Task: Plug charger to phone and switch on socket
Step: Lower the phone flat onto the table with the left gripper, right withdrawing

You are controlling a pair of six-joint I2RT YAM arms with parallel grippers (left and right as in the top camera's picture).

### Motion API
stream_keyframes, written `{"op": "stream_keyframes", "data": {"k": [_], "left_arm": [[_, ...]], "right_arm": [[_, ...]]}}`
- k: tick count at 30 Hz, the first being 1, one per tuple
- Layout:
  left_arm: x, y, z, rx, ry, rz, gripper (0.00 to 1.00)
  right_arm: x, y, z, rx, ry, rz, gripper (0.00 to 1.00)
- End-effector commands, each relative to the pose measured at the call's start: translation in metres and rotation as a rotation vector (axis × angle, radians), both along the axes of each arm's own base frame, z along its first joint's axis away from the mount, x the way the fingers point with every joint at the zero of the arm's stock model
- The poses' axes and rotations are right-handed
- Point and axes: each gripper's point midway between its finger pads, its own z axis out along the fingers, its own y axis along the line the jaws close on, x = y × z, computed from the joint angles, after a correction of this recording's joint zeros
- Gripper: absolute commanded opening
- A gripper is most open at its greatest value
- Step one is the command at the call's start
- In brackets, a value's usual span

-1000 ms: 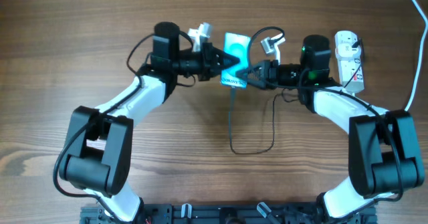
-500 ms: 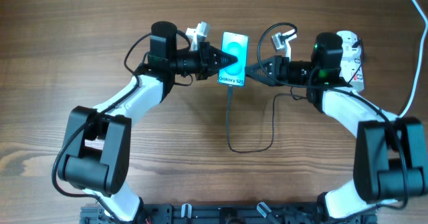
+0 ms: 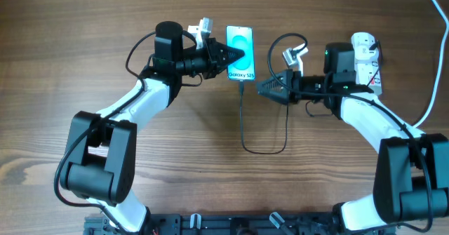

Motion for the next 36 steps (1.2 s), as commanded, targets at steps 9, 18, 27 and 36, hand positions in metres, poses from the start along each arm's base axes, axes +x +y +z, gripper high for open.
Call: {"op": "stream_keyframes", "data": {"k": [9, 18, 27, 36], "left_arm": [[-0.005, 0.021, -0.065, 0.201, 0.024, 0.004, 0.04], [-0.007, 0.022, -0.110, 0.239, 0.074, -0.024, 0.04], [-0.012, 0.025, -0.142, 0.280, 0.106, -0.040, 0.04], [-0.015, 0.040, -0.168, 0.418, 0.112, -0.018, 0.04]], "right_arm": [[0.008, -0.006, -0.019, -0.143, -0.100, -0.057, 0.83], [0.012, -0.012, 0.001, -0.202, -0.184, -0.114, 0.84], [0.009, -0.016, 0.014, -0.231, -0.218, -0.143, 0.85], [0.008, -0.018, 0.010, -0.254, -0.216, -0.143, 0.85]]}}
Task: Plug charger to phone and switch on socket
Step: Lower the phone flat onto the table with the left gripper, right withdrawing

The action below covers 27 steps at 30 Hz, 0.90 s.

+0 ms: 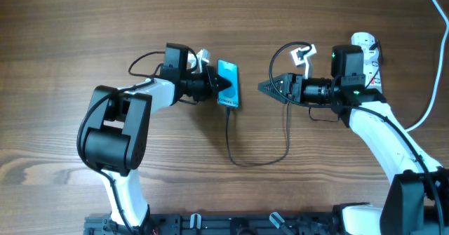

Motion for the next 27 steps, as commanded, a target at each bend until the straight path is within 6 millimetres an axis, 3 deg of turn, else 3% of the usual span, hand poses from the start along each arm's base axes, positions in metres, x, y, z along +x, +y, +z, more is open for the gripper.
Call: {"op": "stream_keyframes", "data": {"k": [1, 10, 12, 14, 16, 20, 23, 27], "left_arm": [[0.000, 0.009, -0.017, 0.092, -0.025, -0.005, 0.04], [-0.003, 0.017, -0.027, 0.152, -0.012, 0.006, 0.05], [-0.004, 0.020, -0.031, 0.176, 0.001, 0.016, 0.23], [-0.006, 0.024, -0.035, 0.199, 0.016, 0.024, 0.30], [-0.007, 0.027, -0.039, 0.222, 0.028, 0.034, 0.45], [-0.009, 0.031, -0.042, 0.245, 0.044, 0.041, 0.48], [-0.012, 0.037, -0.048, 0.281, 0.067, 0.056, 0.77], [-0.019, 0.046, -0.056, 0.341, 0.106, 0.073, 0.98]], "right_arm": [[0.002, -0.001, 0.005, -0.029, -0.059, 0.001, 0.85], [0.006, -0.004, 0.000, -0.060, -0.064, -0.024, 0.86], [0.006, -0.005, 0.000, -0.064, -0.073, -0.020, 0.86], [0.006, -0.005, 0.000, -0.066, -0.079, -0.017, 0.86], [0.006, -0.005, 0.000, -0.067, -0.083, -0.016, 0.86], [0.007, -0.006, 0.000, -0.068, -0.080, -0.019, 0.86], [0.008, -0.009, 0.000, -0.069, -0.075, -0.031, 0.86], [0.012, -0.020, -0.001, -0.071, -0.065, -0.063, 0.86]]}}
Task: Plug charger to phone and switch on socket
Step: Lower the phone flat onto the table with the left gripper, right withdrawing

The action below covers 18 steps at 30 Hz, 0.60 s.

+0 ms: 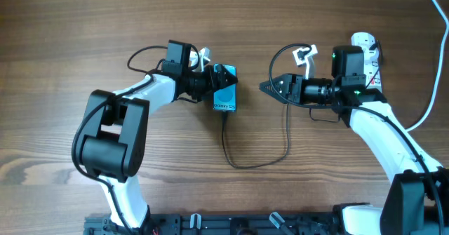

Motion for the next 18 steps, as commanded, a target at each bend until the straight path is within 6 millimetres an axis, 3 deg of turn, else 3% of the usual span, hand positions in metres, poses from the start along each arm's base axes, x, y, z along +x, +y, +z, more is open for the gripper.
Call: {"op": "stream_keyframes", "data": {"k": [1, 8, 18], "left_arm": [[-0.017, 0.043, -0.063, 0.241, 0.123, 0.108, 1.00], [-0.020, 0.060, -0.067, 0.252, 0.191, 0.170, 1.00], [-0.026, 0.103, -0.076, 0.294, 0.329, 0.315, 1.00]], "right_arm": [[0.007, -0.014, 0.007, -0.010, -0.038, -0.034, 0.86], [0.013, -0.036, 0.006, -0.027, -0.018, -0.105, 0.86], [0.025, -0.089, 0.018, -0.281, -0.008, -0.331, 0.87]]}}
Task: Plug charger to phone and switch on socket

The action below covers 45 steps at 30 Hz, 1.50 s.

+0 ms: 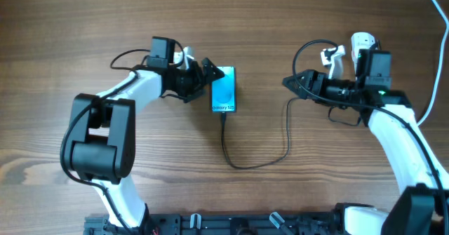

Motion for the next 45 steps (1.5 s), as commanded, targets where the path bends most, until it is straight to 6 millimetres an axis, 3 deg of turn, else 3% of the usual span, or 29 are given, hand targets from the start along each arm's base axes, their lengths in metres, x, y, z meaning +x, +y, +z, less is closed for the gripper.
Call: {"op": "stream_keyframes", "data": {"k": [1, 6, 9, 10, 11, 12, 17, 21, 25, 29, 38, 45], "left_arm": [[-0.033, 0.060, -0.077, 0.270, 0.224, 0.162, 1.00], [-0.039, 0.071, -0.074, 0.274, 0.264, 0.185, 1.00], [-0.037, 0.074, -0.062, 0.271, 0.248, 0.193, 1.00], [-0.035, 0.074, -0.056, 0.270, 0.234, 0.193, 1.00], [-0.033, 0.074, -0.052, 0.267, 0.222, 0.196, 1.00], [-0.031, 0.074, -0.045, 0.264, 0.203, 0.198, 1.00], [-0.020, 0.078, -0.009, 0.275, 0.104, 0.221, 1.00], [-0.026, 0.090, 0.009, 0.352, 0.079, 0.247, 1.00], [-0.035, 0.091, 0.022, 0.380, 0.048, 0.192, 1.00], [-0.040, 0.087, 0.025, 0.383, 0.054, 0.176, 1.00], [-0.045, 0.073, 0.025, 0.386, 0.047, 0.131, 1.00], [-0.047, 0.069, 0.024, 0.387, 0.049, 0.119, 1.00]], "right_arm": [[0.017, -0.028, 0.023, -0.170, -0.079, -0.104, 0.87], [0.025, -0.057, 0.030, -0.307, -0.040, -0.229, 0.84], [0.032, -0.072, 0.046, -0.314, -0.061, -0.273, 0.56], [0.034, -0.079, 0.052, -0.314, -0.067, -0.291, 0.39], [0.035, -0.084, 0.056, -0.315, -0.072, -0.307, 0.14], [0.037, -0.093, 0.062, -0.316, -0.076, -0.330, 0.04], [0.041, -0.138, 0.080, -0.311, -0.100, -0.449, 0.04], [0.040, -0.171, 0.092, -0.238, -0.140, -0.514, 0.04], [0.039, -0.215, 0.104, -0.199, -0.172, -0.644, 0.04], [0.042, -0.240, 0.101, -0.207, -0.184, -0.697, 0.04], [0.065, -0.274, 0.033, -0.203, -0.035, -0.778, 0.04], [0.078, -0.284, -0.025, -0.164, 0.078, -0.790, 0.04]]}}
